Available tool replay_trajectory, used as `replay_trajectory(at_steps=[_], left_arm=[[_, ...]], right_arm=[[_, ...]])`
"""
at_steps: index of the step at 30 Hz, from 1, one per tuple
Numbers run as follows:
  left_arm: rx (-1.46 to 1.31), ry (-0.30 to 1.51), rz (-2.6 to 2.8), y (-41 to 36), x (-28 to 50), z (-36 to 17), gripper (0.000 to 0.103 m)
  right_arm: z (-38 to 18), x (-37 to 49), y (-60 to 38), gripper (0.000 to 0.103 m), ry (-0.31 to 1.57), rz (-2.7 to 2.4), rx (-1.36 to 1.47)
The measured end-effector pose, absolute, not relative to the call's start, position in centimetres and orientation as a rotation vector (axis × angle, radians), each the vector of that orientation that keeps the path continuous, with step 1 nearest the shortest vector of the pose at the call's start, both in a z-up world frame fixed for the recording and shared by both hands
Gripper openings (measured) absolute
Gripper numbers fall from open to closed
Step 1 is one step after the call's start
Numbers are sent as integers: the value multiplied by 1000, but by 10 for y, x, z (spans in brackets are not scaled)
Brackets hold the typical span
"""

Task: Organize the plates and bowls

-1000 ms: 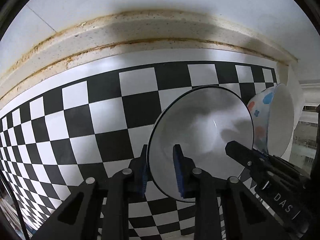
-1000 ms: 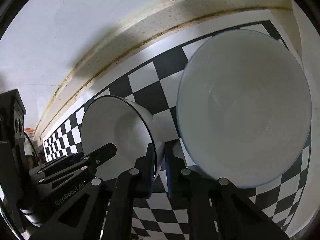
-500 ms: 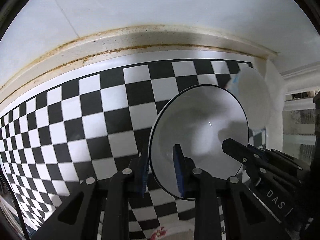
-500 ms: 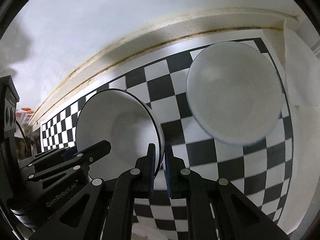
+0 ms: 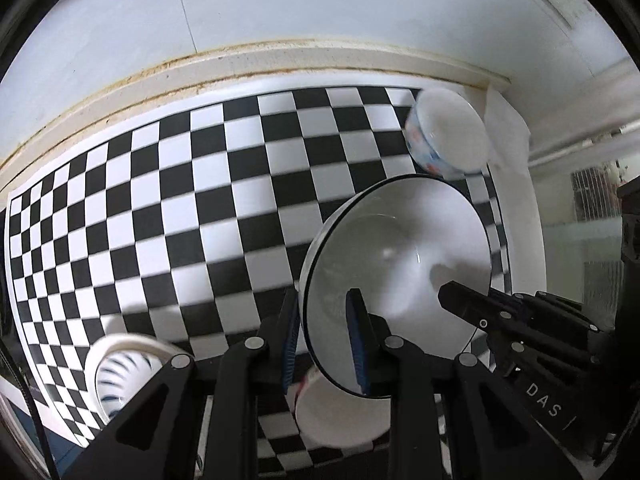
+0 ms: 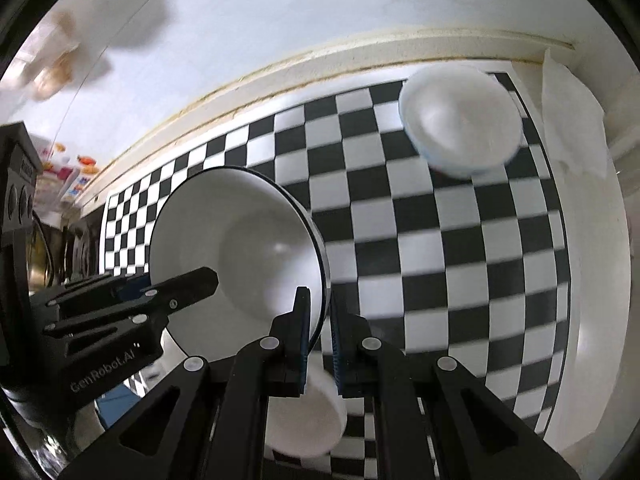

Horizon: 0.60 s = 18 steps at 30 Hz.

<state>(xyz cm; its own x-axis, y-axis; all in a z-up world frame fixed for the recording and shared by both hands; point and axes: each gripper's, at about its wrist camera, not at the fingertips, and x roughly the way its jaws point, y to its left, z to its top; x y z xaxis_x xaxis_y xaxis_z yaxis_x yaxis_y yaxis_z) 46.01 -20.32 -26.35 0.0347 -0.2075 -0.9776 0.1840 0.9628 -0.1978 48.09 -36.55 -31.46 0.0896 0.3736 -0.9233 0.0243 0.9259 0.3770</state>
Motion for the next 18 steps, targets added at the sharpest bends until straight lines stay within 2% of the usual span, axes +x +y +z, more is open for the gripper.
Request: replay_trajectory(at_steps=[7, 18], left_arm=[[-27, 1552, -356, -197, 409, -258, 20], [34, 1668, -333, -194, 361, -300, 20]], right_arm=[[-308, 427, -375, 11, 1484, 283, 370], [-343, 378, -367, 11, 1574, 305, 372]])
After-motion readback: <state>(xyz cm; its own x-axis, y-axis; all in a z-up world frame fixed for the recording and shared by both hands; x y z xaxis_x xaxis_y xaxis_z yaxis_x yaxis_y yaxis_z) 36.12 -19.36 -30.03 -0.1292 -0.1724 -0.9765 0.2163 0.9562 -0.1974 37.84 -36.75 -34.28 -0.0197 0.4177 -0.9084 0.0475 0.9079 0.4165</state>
